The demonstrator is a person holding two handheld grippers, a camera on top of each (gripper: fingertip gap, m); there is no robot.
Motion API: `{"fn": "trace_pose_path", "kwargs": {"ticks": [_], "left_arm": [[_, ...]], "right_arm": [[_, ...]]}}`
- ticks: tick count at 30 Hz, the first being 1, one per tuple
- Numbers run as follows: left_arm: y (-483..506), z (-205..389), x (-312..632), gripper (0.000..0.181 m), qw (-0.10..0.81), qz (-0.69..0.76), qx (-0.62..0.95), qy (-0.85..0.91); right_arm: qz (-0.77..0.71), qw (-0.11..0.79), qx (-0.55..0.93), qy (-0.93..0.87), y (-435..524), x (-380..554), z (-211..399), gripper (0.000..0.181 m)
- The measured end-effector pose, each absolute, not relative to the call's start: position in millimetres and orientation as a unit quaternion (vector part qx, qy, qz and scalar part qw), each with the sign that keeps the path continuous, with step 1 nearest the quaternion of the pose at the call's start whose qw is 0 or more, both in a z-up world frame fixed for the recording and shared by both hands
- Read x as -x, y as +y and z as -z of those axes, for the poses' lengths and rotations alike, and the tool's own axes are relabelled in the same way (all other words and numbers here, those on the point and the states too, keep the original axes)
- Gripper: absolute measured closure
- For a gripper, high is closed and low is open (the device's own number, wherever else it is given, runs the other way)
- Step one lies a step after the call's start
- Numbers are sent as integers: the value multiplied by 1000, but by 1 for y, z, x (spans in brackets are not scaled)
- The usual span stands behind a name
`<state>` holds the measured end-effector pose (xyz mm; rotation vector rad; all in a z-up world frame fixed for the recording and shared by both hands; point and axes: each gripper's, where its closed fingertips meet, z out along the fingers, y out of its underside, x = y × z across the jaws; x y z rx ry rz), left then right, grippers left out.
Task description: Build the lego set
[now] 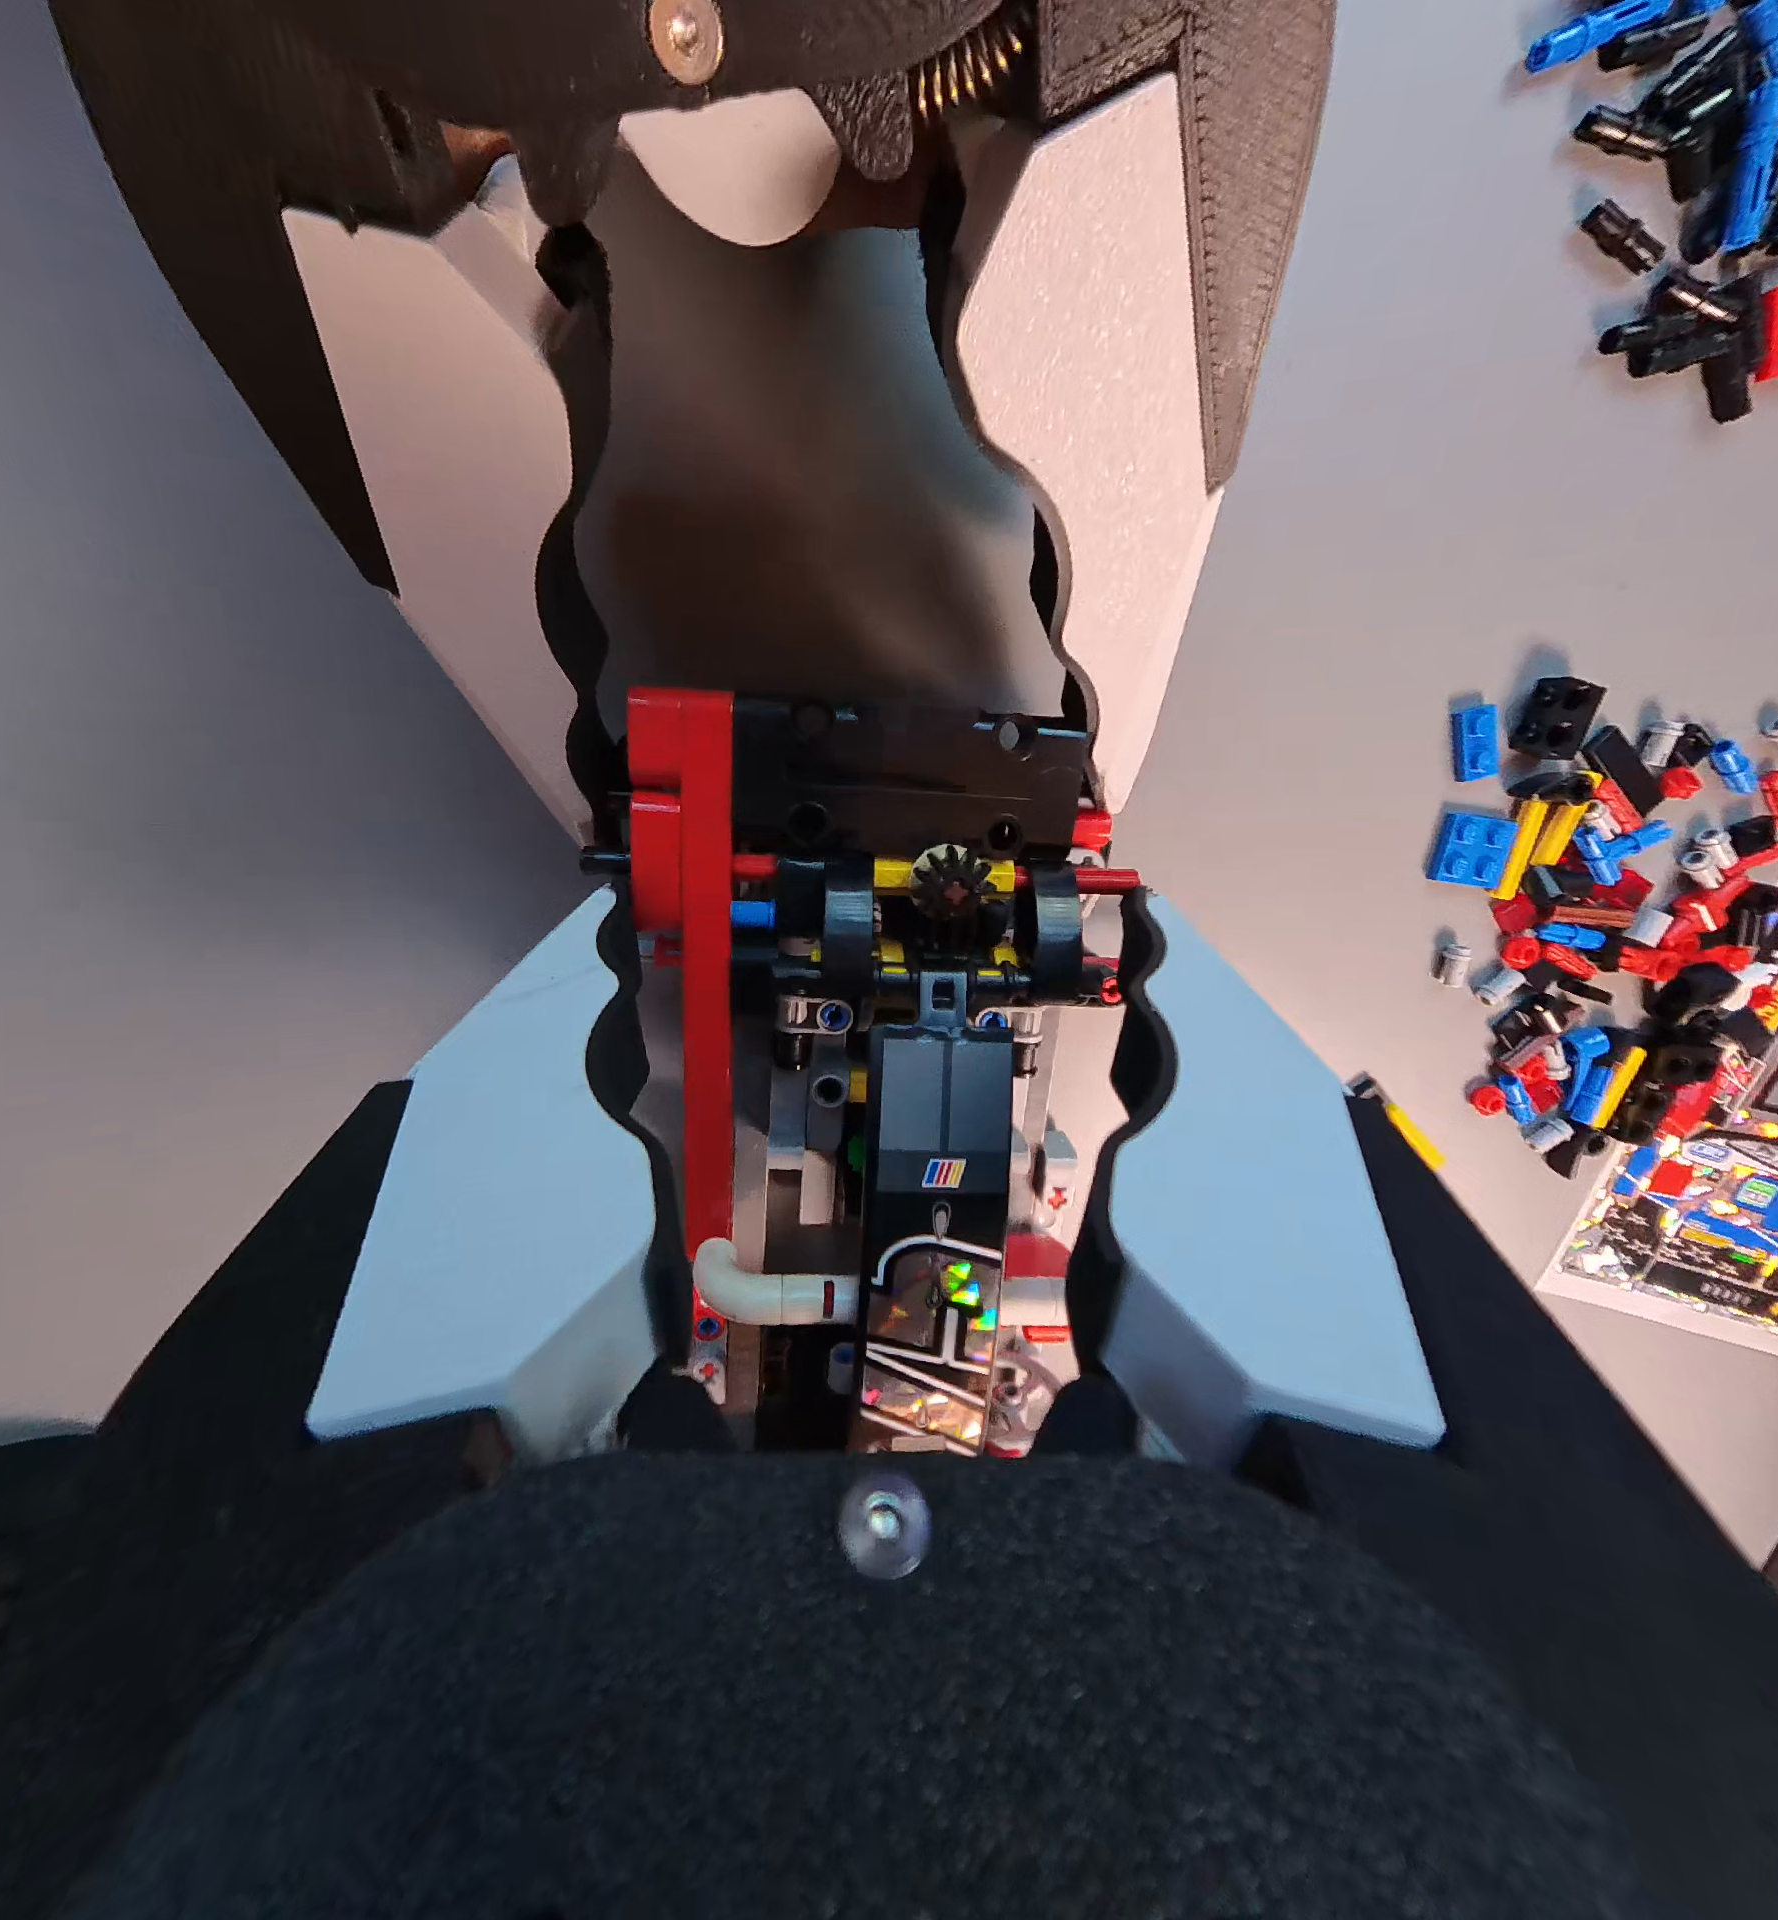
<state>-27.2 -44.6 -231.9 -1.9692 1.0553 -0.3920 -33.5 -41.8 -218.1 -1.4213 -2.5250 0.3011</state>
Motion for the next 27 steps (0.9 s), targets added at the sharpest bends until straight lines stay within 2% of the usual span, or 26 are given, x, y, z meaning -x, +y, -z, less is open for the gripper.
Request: {"fn": "trace_pose_path", "kwargs": {"ticks": [4,9,24,27], "left_arm": [[-44,232,27,84,424,155,789,416],[-44,232,25,85,423,156,788,419],[-43,232,25,84,425,152,789,416],[-43,232,25,84,427,150,790,414]], "right_arm": [[-109,106,487,-860,-44,31,218,99],[-114,115,486,-859,-44,30,218,100],[-135,104,491,-855,-44,30,212,92],[-128,108,494,-853,-45,29,212,101]]}}
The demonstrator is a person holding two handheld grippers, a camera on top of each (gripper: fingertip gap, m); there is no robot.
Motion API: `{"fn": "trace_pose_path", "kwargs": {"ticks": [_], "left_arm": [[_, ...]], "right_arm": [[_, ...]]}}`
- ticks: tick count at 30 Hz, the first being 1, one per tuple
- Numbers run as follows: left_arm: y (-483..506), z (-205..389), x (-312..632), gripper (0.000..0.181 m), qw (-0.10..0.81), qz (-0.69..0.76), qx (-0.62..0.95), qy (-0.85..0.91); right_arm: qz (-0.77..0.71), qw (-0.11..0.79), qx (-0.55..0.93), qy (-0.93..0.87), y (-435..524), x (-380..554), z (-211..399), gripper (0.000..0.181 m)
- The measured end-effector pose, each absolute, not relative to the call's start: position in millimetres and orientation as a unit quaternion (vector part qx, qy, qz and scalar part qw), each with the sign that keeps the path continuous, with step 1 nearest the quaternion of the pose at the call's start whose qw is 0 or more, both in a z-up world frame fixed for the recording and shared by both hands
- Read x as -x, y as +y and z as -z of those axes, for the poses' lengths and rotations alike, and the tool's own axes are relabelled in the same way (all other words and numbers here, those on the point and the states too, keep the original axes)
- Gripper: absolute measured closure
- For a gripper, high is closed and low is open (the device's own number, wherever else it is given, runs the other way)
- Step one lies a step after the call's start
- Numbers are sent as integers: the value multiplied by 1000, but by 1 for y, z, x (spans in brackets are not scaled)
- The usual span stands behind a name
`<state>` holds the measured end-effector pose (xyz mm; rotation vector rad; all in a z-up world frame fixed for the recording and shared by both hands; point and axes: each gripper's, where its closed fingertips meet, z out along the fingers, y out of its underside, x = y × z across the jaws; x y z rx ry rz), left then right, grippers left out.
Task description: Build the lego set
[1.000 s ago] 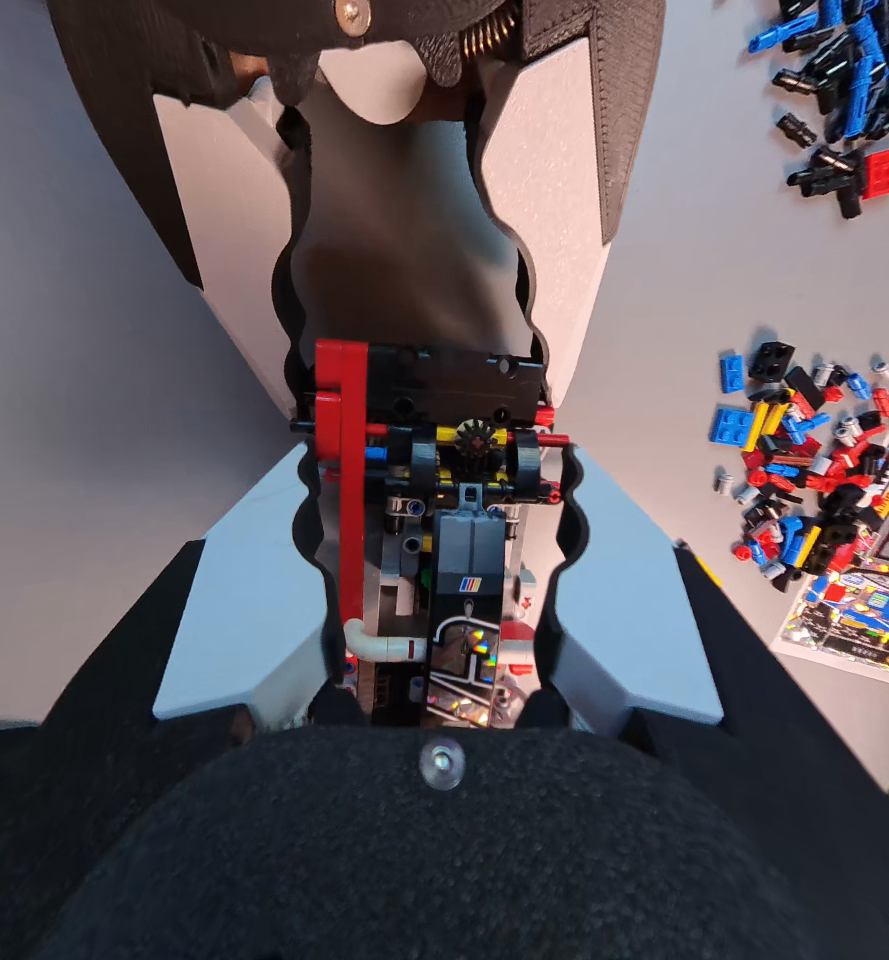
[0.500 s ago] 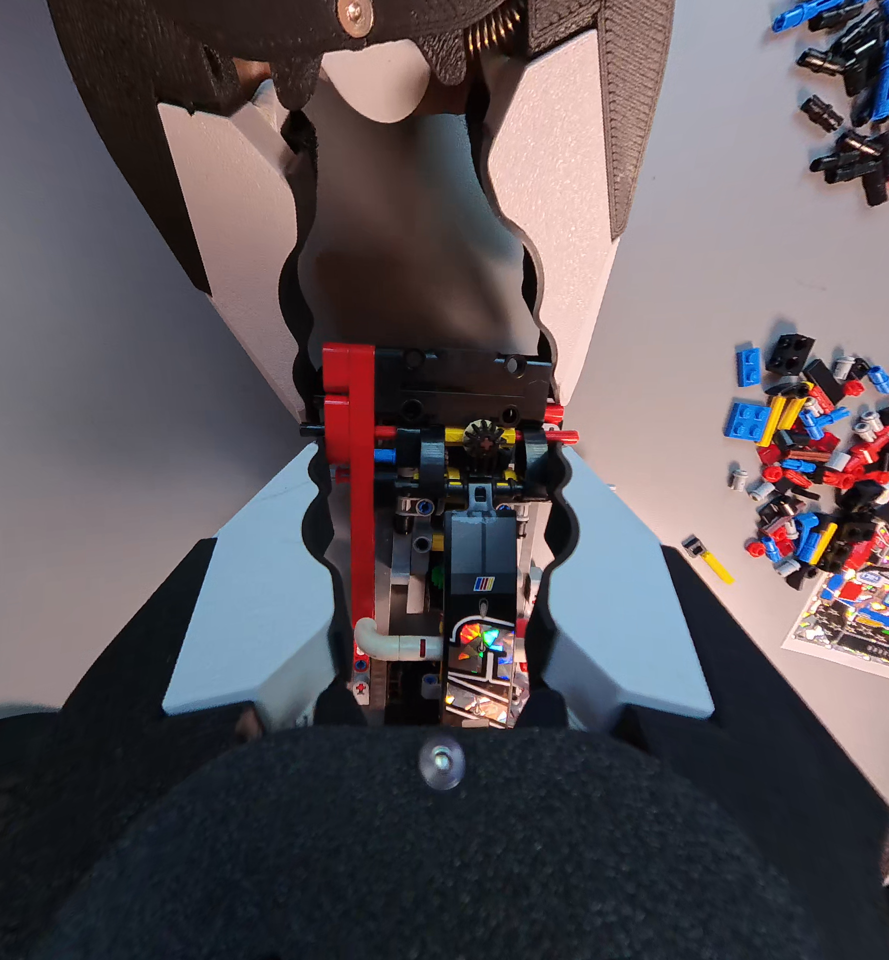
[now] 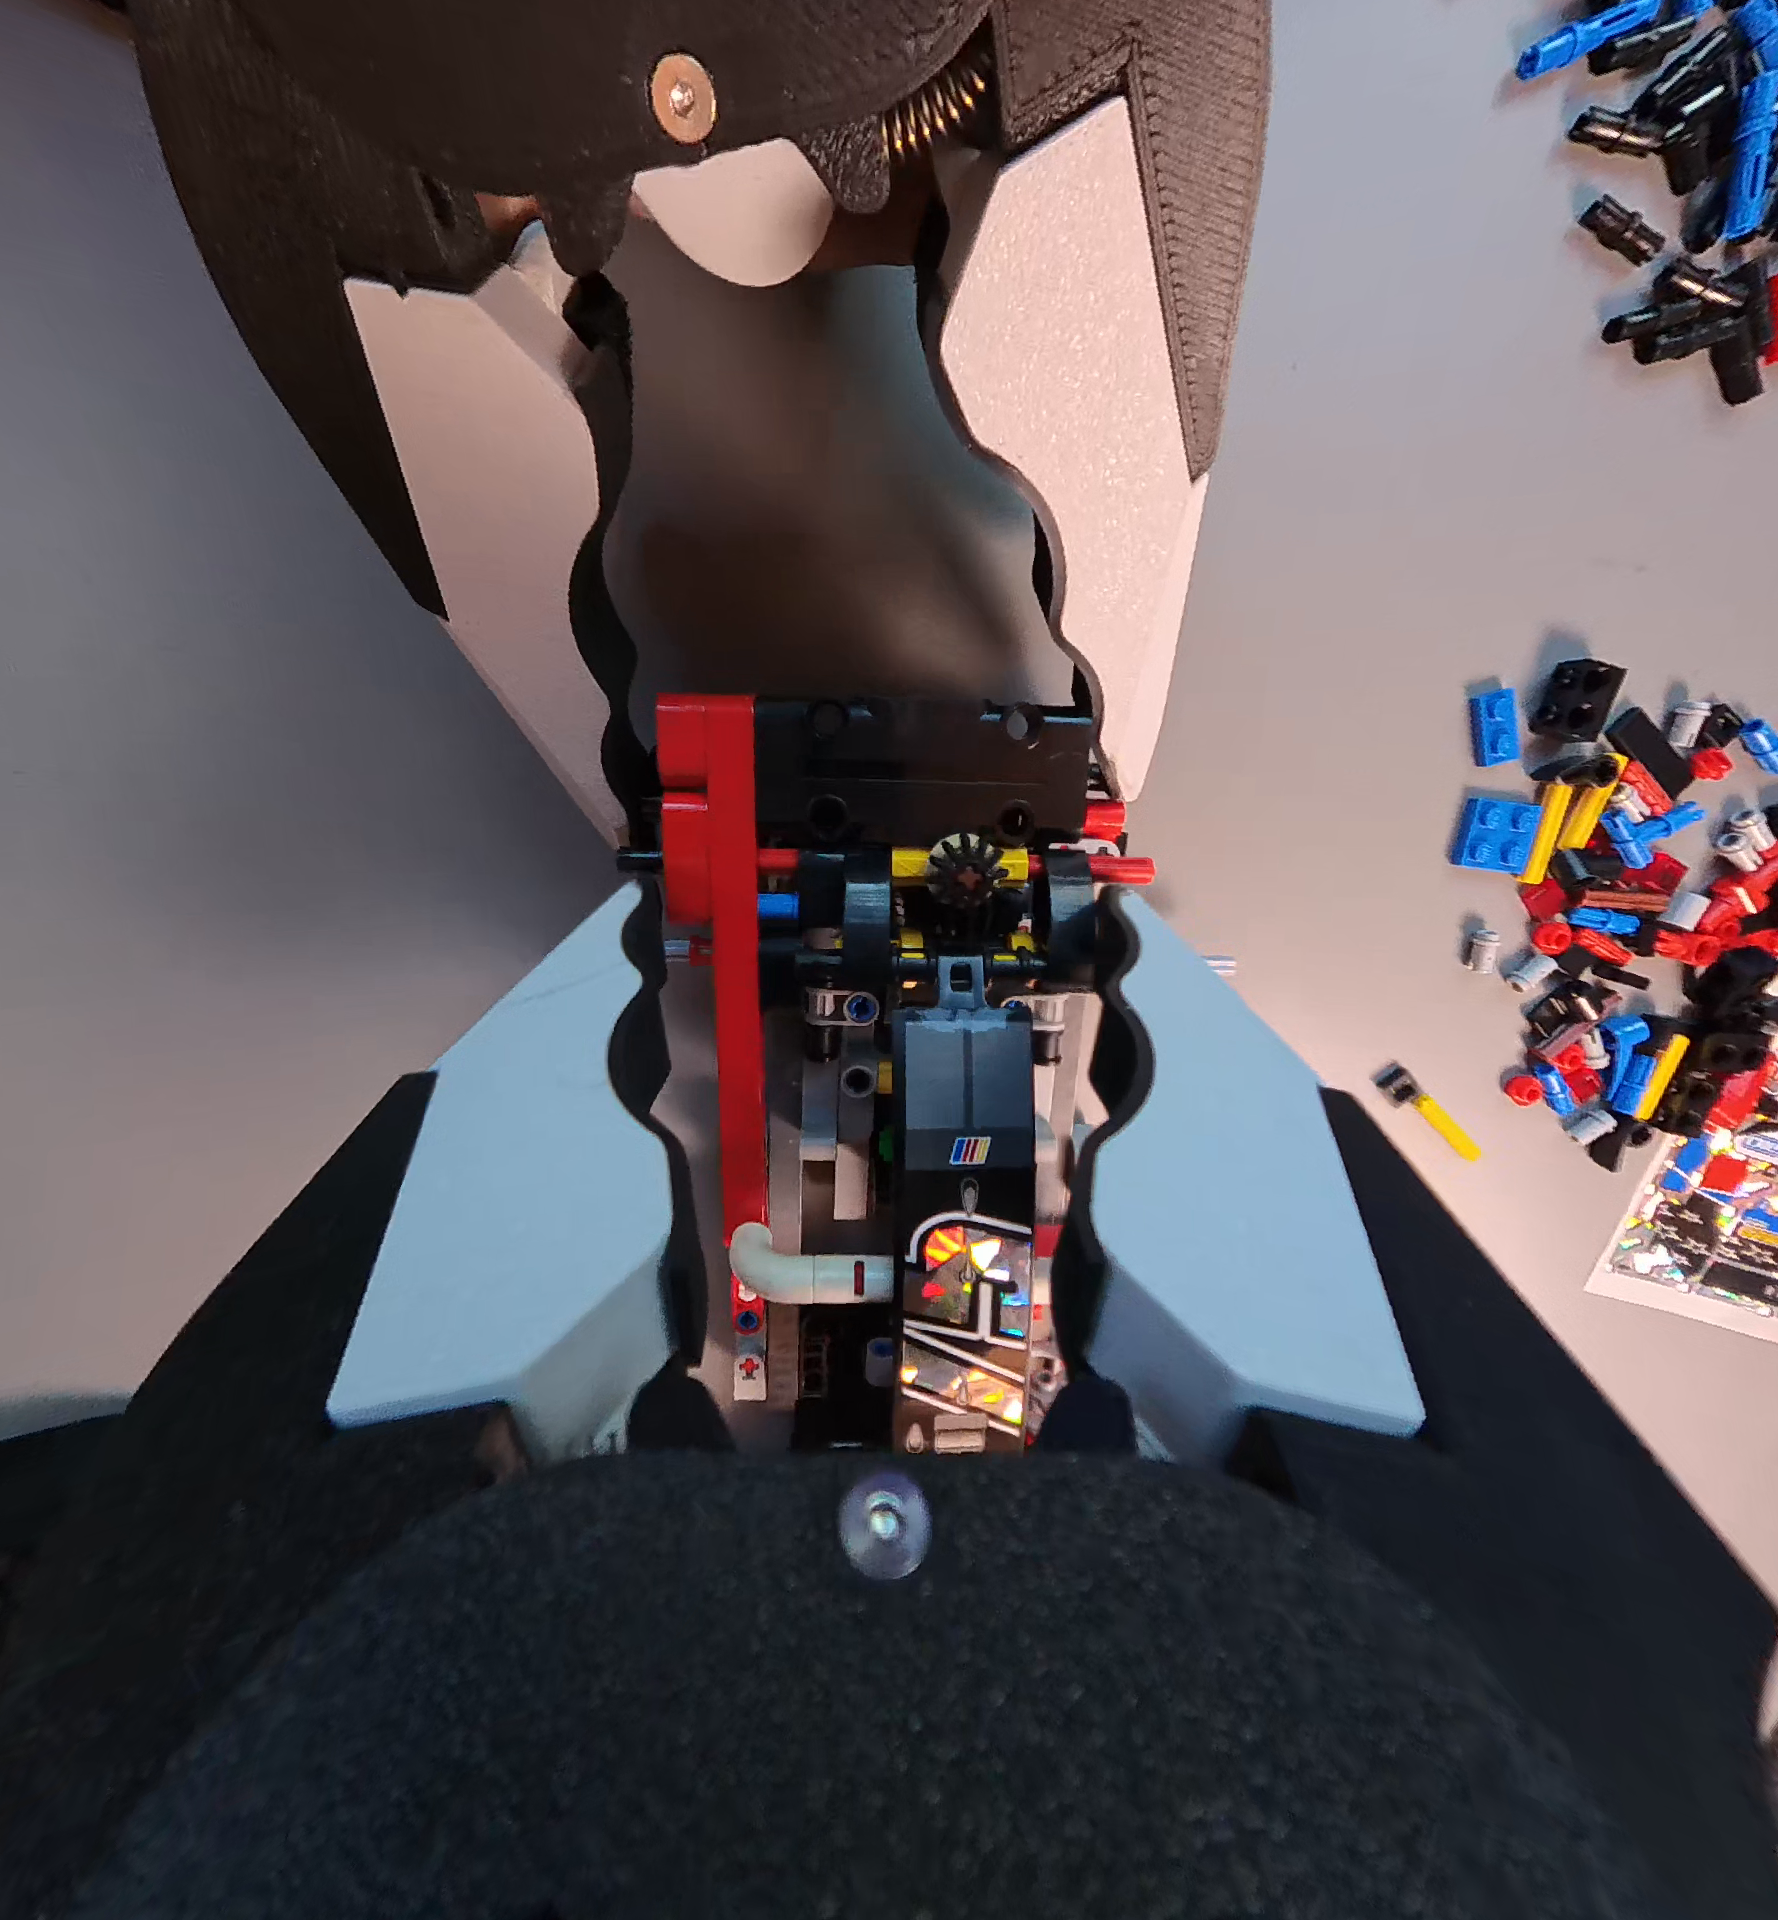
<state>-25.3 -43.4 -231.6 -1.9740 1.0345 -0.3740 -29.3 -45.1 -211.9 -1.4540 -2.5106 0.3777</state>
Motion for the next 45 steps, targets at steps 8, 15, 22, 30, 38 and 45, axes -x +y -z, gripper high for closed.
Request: {"fn": "trace_pose_path", "kwargs": {"ticks": [8,15,22,30,38,45], "left_arm": [[-44,232,25,84,425,151,792,411],[-45,232,25,85,425,152,793,409],[-45,232,24,85,426,150,795,405],[-44,232,24,85,427,148,796,403],[-43,232,23,85,426,152,799,397],[-43,231,23,84,428,149,799,396]], "right_arm": [[-123,103,489,-857,-46,30,212,103],[-125,102,485,-859,-45,30,213,104],[-129,105,482,-860,-45,29,213,104],[-134,105,479,-861,-45,29,212,106],[-146,98,478,-860,-45,28,212,107],[-141,100,483,-858,-44,28,212,102]]}}
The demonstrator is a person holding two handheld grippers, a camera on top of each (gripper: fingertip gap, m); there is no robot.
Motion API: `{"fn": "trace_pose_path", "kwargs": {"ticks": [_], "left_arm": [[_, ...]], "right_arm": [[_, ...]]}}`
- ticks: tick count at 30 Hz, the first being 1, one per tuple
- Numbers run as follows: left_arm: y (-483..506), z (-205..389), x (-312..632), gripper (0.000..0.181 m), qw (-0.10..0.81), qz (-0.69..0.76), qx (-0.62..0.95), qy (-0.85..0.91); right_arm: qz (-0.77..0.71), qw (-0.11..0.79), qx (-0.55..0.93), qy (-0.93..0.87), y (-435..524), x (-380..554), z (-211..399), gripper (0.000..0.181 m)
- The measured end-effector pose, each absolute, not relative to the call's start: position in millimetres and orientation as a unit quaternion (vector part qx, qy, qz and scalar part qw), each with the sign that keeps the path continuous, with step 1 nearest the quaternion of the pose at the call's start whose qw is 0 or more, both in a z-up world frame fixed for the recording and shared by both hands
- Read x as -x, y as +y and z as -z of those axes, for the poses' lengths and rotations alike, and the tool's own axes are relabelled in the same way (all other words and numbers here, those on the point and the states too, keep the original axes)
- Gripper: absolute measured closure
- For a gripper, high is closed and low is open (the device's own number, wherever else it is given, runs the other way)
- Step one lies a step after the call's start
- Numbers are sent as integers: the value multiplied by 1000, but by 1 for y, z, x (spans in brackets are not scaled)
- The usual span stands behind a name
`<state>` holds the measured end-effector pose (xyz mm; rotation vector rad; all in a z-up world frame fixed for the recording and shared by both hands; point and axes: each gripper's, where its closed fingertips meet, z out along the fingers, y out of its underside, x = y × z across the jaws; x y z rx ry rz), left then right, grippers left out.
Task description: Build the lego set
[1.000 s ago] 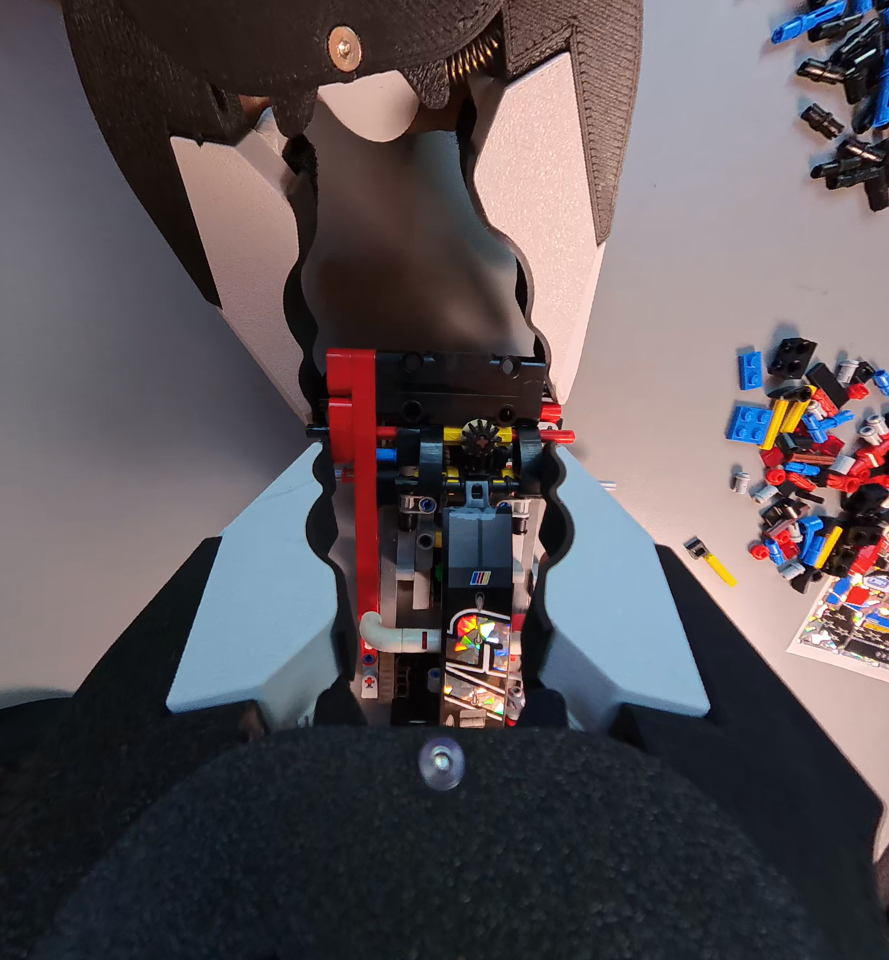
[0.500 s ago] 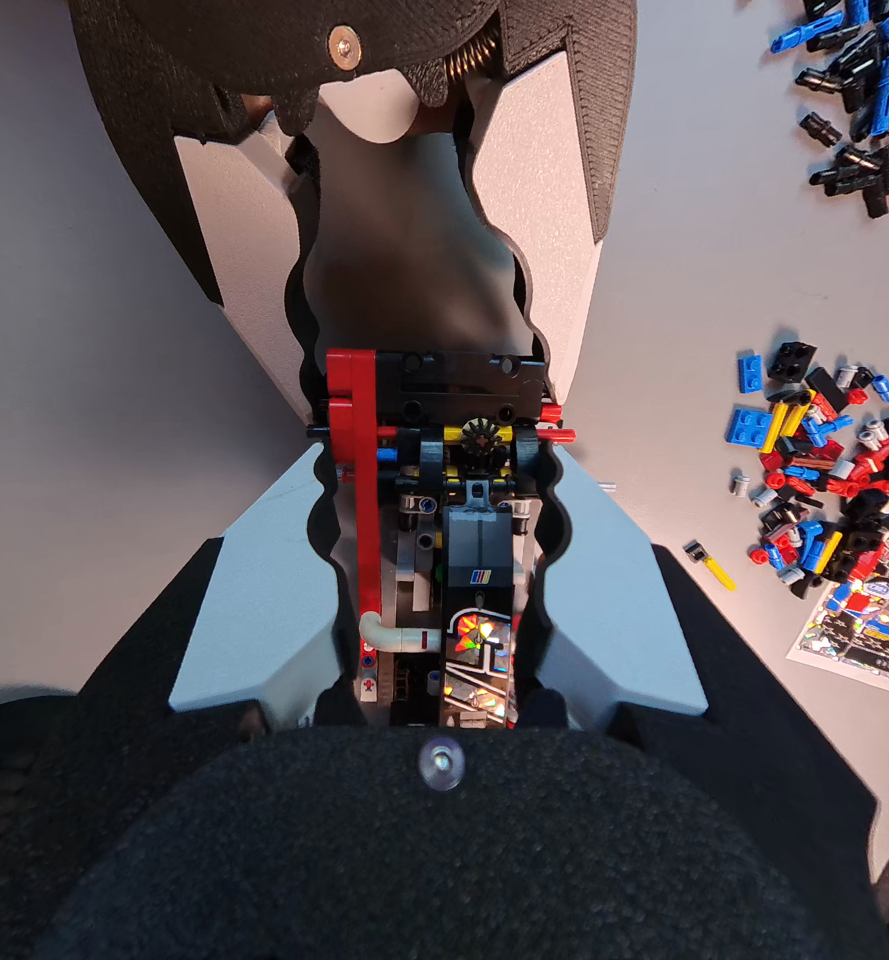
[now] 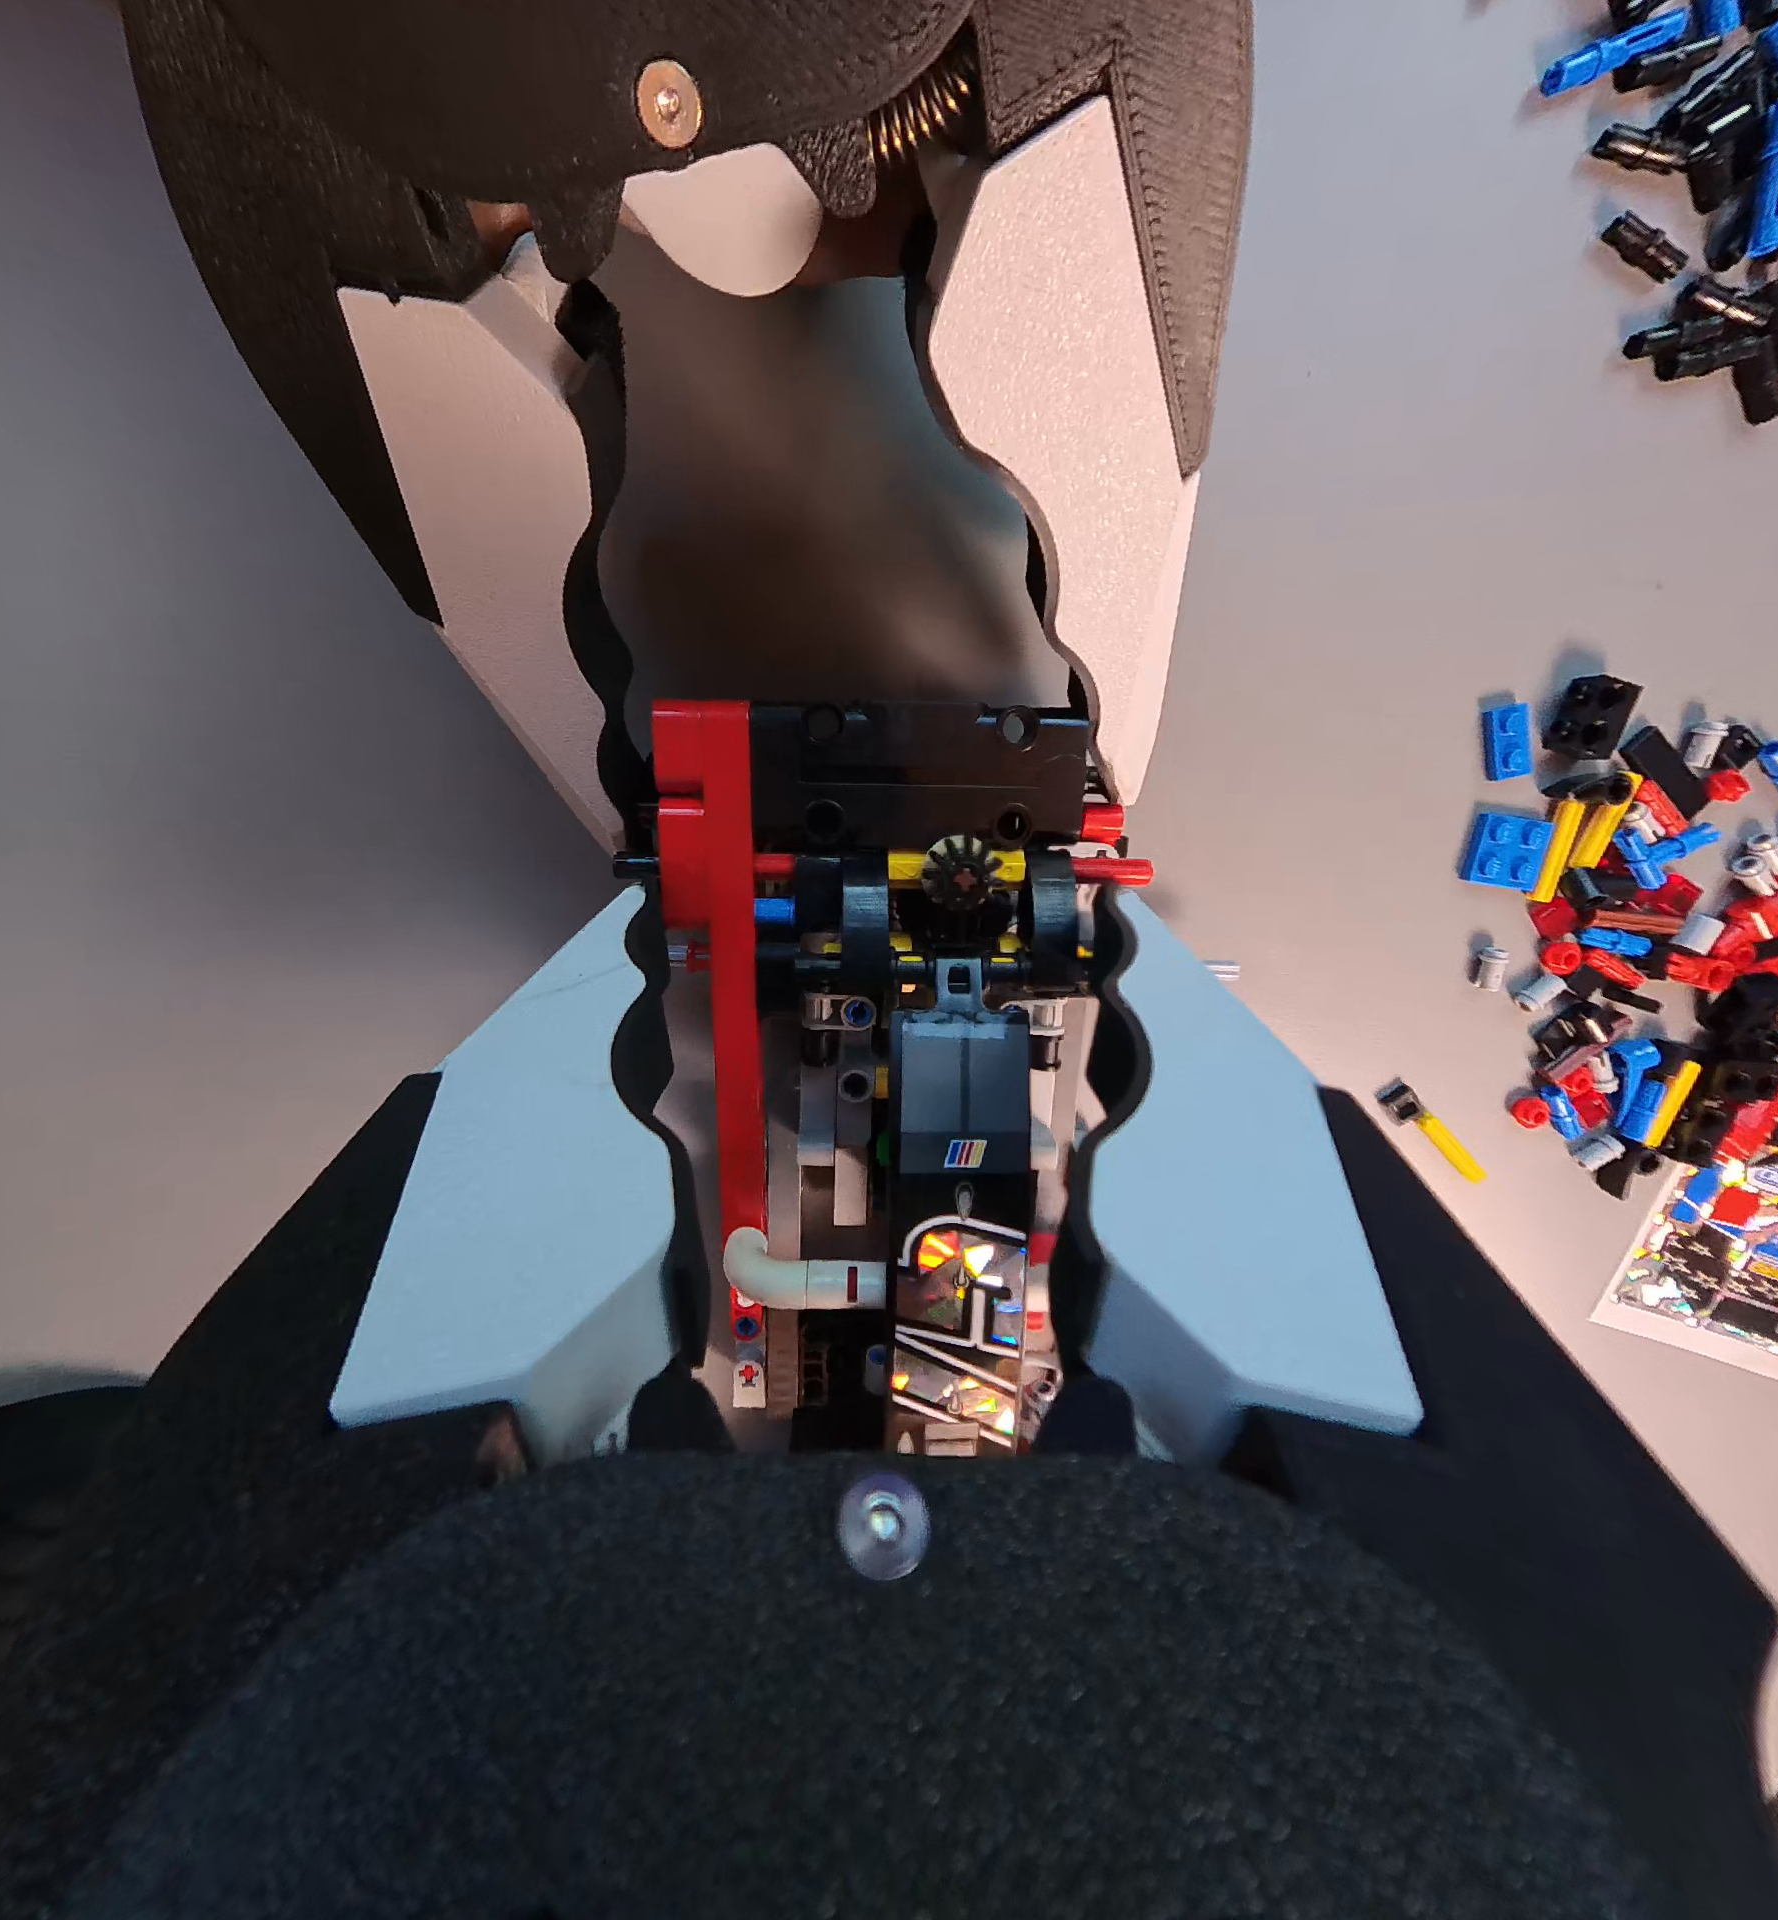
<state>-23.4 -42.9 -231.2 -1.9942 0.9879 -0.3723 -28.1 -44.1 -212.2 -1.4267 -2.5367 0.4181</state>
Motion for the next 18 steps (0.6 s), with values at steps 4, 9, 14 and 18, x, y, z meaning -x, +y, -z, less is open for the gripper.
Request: {"fn": "trace_pose_path", "kwargs": {"ticks": [4,9,14,18], "left_arm": [[-43,231,24,84,433,142,797,397],[-43,230,25,83,437,136,796,397],[-49,225,28,82,434,182,796,380],[-50,216,33,85,434,241,795,348]], "right_arm": [[-142,110,484,-856,-44,28,211,99],[-149,137,481,-853,-44,28,201,97],[-163,155,472,-852,-46,26,199,97],[-182,164,463,-852,-48,27,198,98]]}}
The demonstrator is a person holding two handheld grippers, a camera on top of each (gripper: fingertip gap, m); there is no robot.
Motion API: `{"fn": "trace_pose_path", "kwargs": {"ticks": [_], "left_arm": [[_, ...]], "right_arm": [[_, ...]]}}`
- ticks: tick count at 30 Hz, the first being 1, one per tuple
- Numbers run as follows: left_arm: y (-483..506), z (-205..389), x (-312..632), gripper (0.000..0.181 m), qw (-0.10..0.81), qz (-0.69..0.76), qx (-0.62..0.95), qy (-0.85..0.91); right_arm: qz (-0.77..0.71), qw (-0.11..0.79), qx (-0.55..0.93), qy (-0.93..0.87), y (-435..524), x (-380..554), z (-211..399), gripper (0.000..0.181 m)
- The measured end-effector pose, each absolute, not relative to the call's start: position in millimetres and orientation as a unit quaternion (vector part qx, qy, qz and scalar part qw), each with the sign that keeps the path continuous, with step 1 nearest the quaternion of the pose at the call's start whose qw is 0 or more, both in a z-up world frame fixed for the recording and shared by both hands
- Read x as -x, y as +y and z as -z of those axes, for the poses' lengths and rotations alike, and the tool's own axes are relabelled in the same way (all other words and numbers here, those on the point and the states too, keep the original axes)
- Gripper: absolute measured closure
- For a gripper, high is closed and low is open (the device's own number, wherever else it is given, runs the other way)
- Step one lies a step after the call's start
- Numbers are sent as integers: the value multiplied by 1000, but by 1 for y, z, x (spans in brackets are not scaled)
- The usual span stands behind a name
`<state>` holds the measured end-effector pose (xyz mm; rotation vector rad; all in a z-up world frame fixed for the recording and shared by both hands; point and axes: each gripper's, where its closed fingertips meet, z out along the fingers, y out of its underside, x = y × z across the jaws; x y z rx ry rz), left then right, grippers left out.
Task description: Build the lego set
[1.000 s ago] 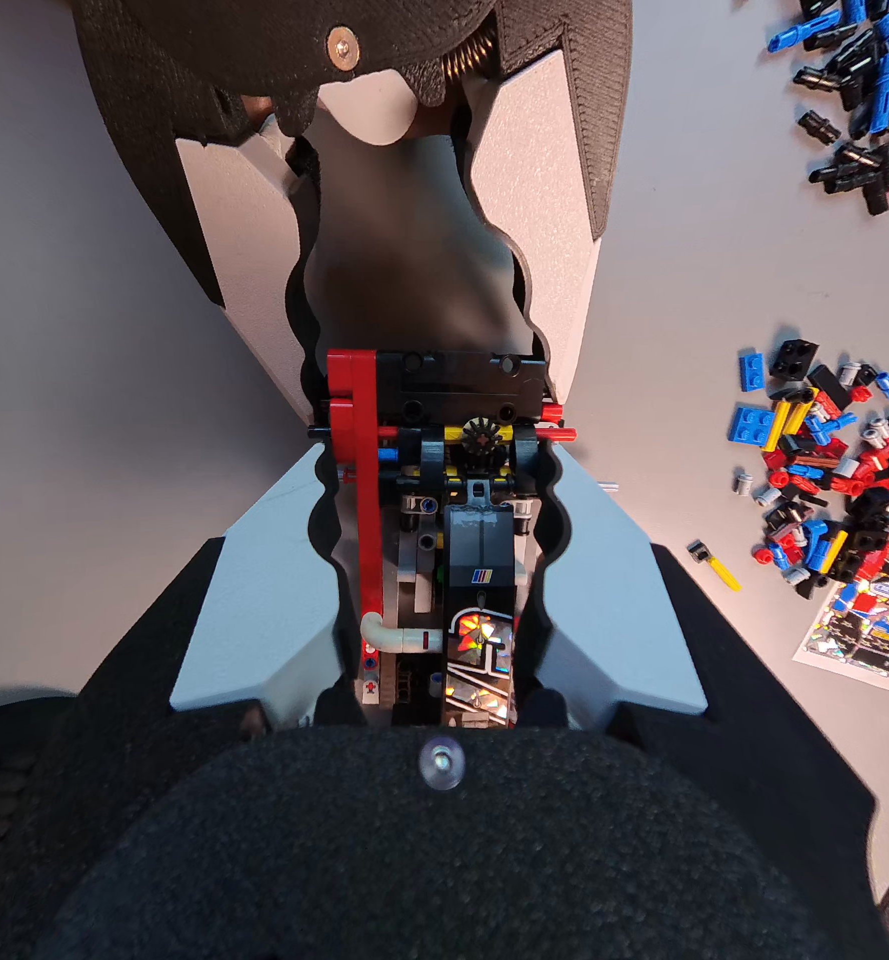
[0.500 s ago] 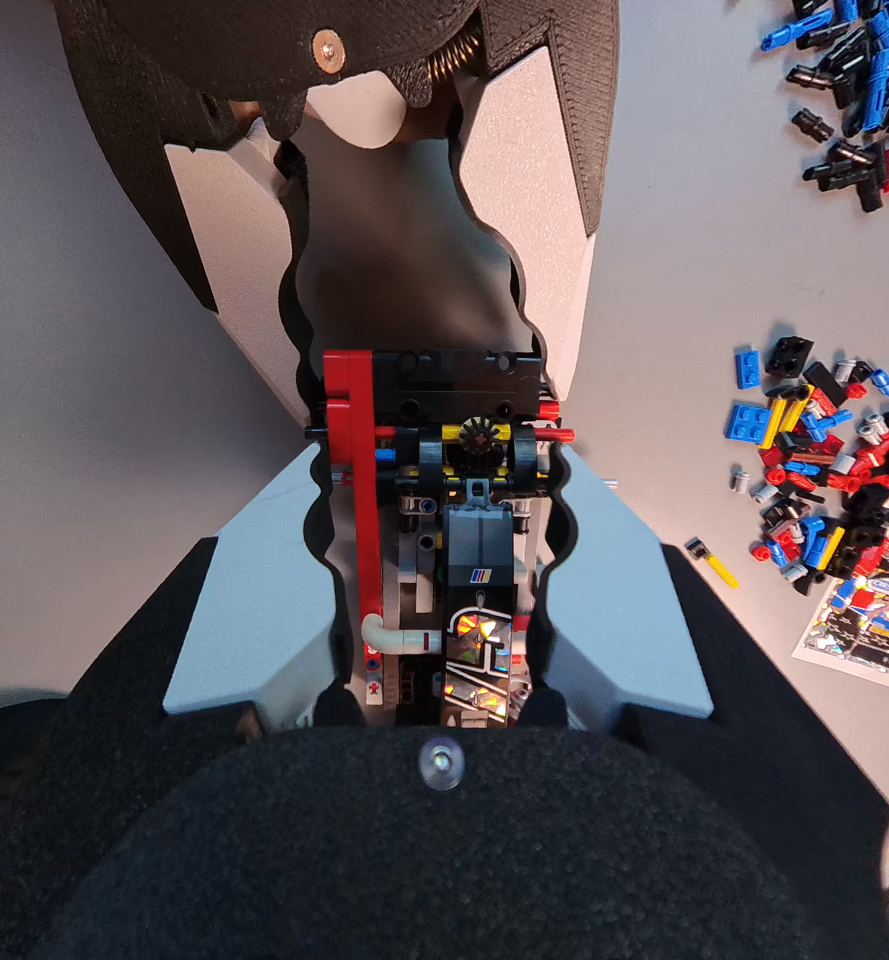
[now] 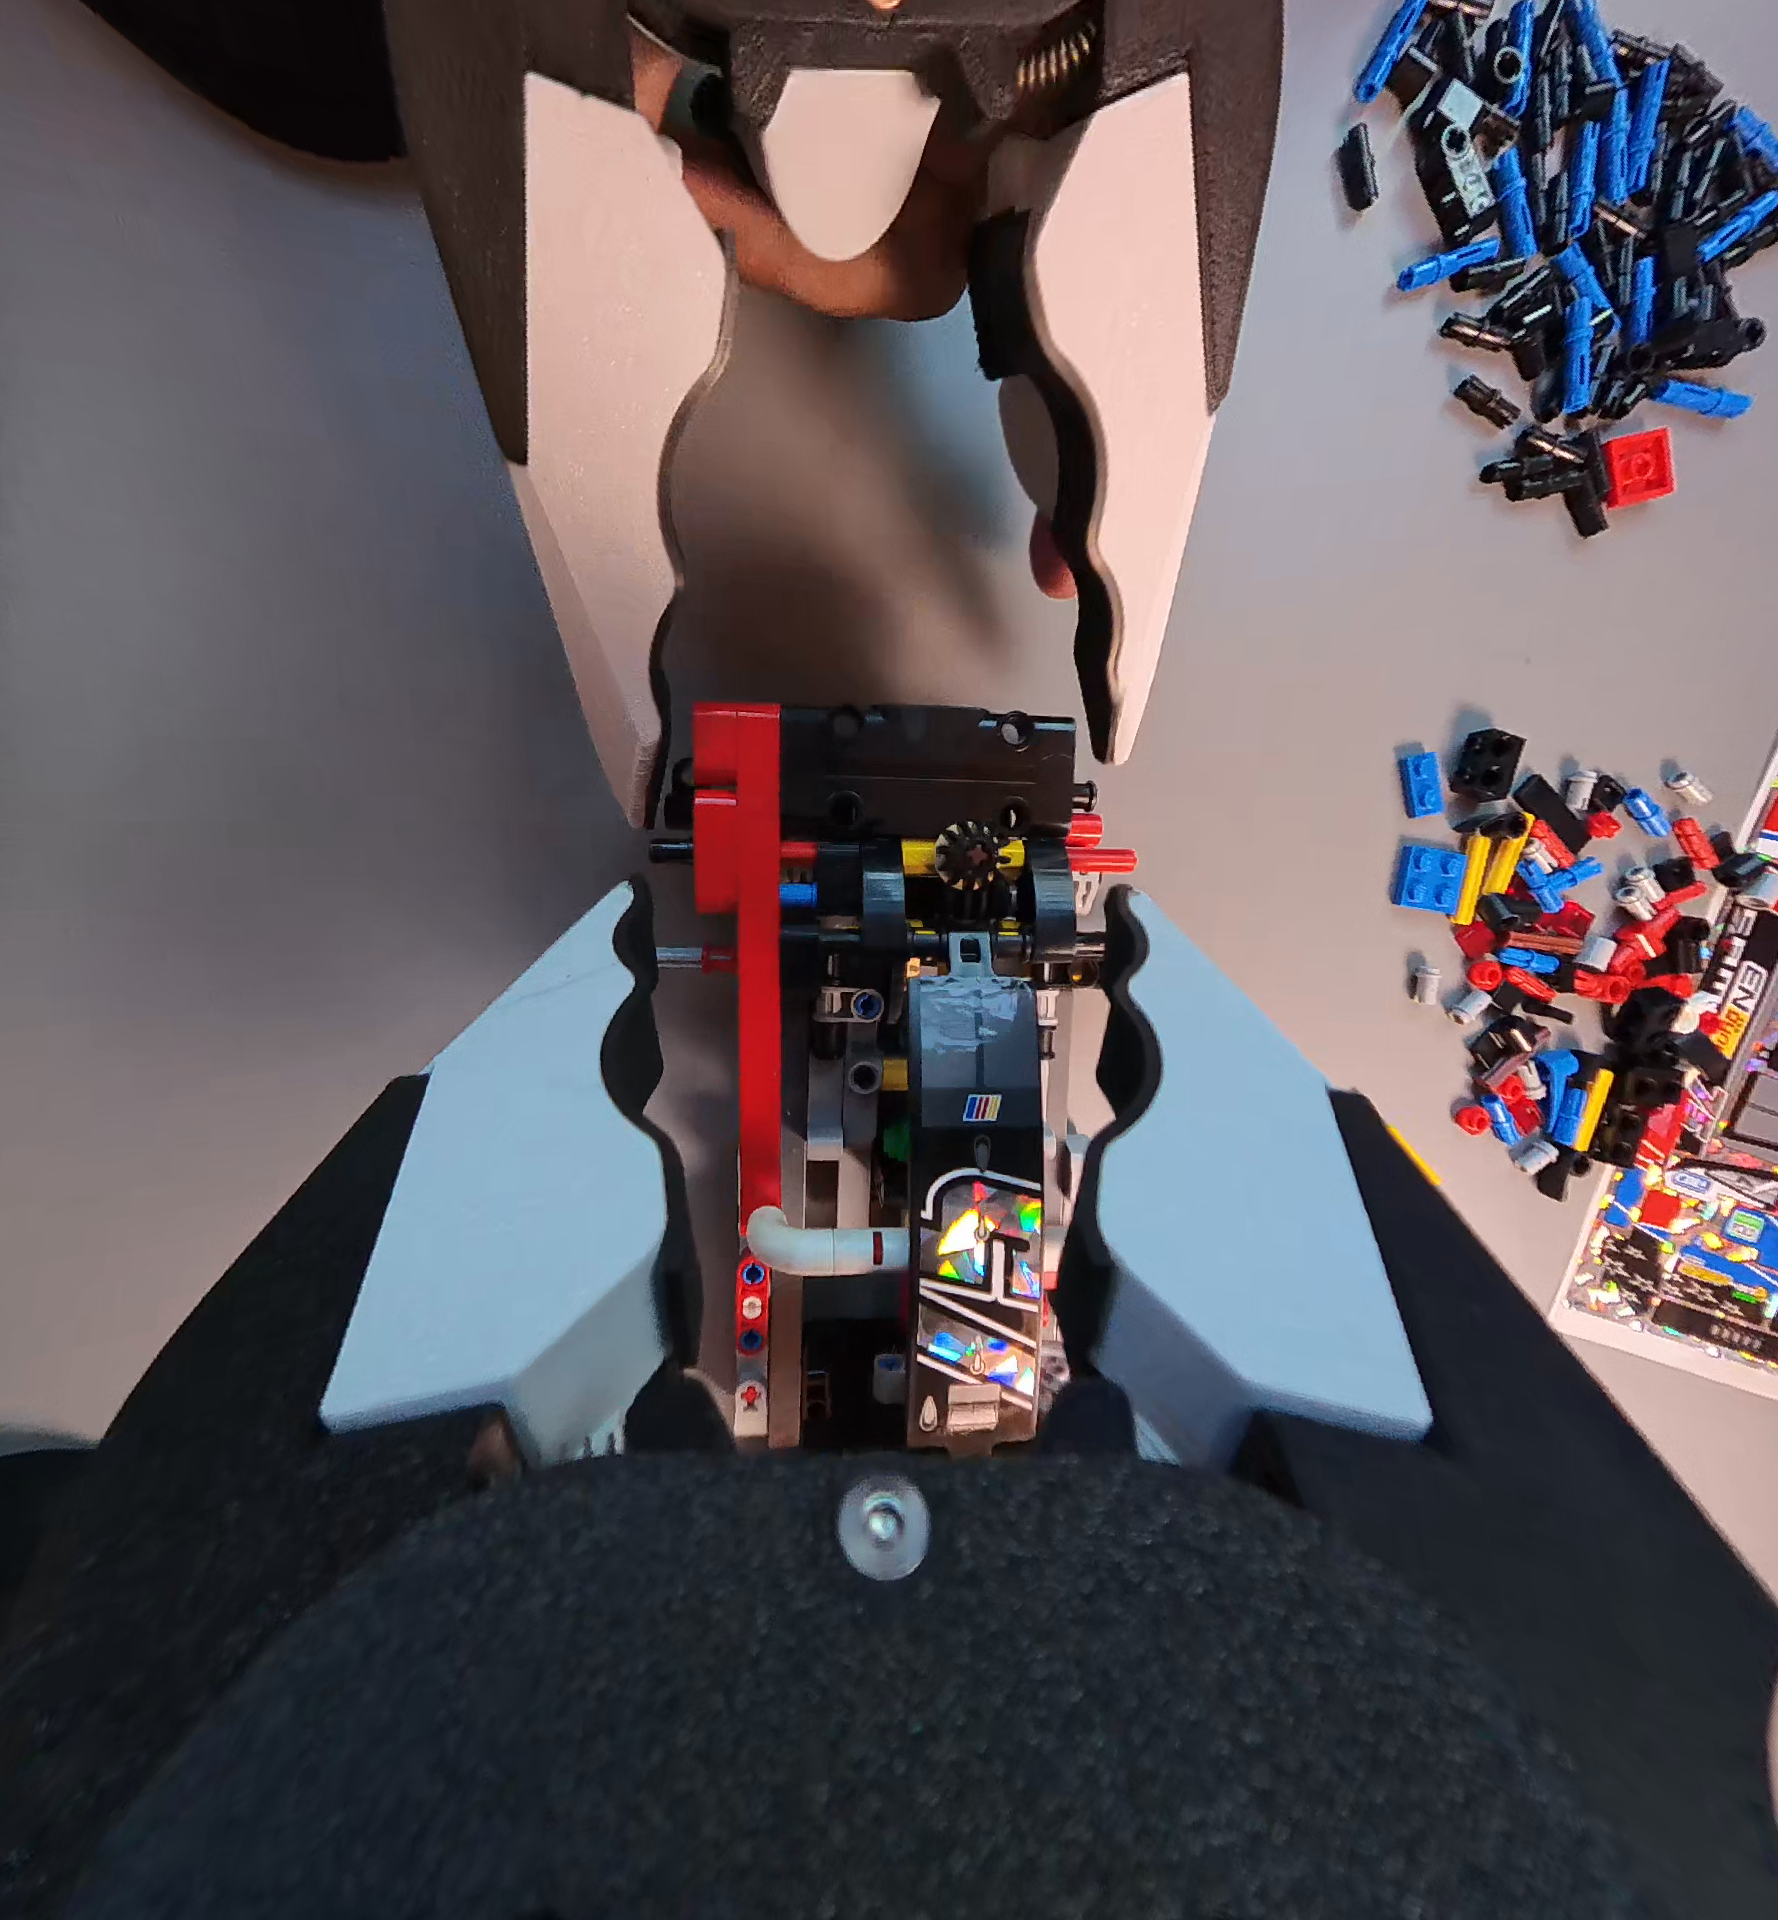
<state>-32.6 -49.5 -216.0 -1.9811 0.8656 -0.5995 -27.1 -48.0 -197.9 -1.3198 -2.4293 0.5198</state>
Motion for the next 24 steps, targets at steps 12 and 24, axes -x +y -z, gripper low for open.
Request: {"fn": "trace_pose_path", "kwargs": {"ticks": [12,24], "left_arm": [[-49,207,28,99,440,282,771,363],[-48,208,27,100,445,271,777,353]], "right_arm": [[-226,171,465,-839,-46,30,193,96],[-167,186,470,-847,-38,29,203,94]]}}
